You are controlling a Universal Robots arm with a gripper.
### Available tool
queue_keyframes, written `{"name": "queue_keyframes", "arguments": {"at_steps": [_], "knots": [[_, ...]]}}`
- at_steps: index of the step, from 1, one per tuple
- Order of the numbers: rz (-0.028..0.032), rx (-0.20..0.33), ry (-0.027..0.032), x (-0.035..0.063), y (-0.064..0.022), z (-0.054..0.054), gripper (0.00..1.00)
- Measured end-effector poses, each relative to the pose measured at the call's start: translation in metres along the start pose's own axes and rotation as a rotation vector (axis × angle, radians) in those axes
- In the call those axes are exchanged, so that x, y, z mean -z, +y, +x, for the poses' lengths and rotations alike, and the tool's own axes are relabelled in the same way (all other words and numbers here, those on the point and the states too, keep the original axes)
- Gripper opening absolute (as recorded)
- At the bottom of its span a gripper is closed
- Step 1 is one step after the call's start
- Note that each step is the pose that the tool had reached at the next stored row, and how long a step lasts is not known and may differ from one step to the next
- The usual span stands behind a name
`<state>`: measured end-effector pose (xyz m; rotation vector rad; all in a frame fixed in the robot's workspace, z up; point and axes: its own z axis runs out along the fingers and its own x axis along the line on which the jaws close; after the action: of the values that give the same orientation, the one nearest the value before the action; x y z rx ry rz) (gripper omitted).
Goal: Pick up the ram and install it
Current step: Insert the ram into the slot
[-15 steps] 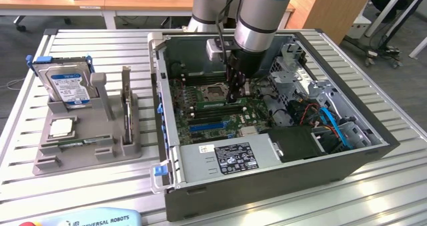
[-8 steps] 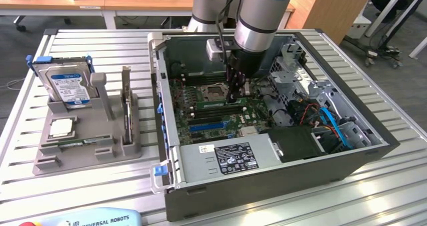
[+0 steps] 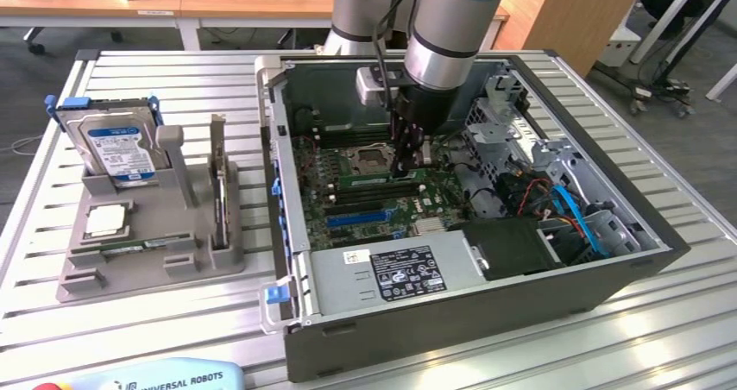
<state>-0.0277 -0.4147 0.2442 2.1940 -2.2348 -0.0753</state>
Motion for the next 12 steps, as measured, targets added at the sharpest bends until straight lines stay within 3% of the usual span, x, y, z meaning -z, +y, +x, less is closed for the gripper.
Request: {"name": "queue_keyframes", "arguments": {"at_steps": [12], "knots": [[-0.0001,0.004,0.0003,-0.0008,0.0,0.0005,0.11]]}}
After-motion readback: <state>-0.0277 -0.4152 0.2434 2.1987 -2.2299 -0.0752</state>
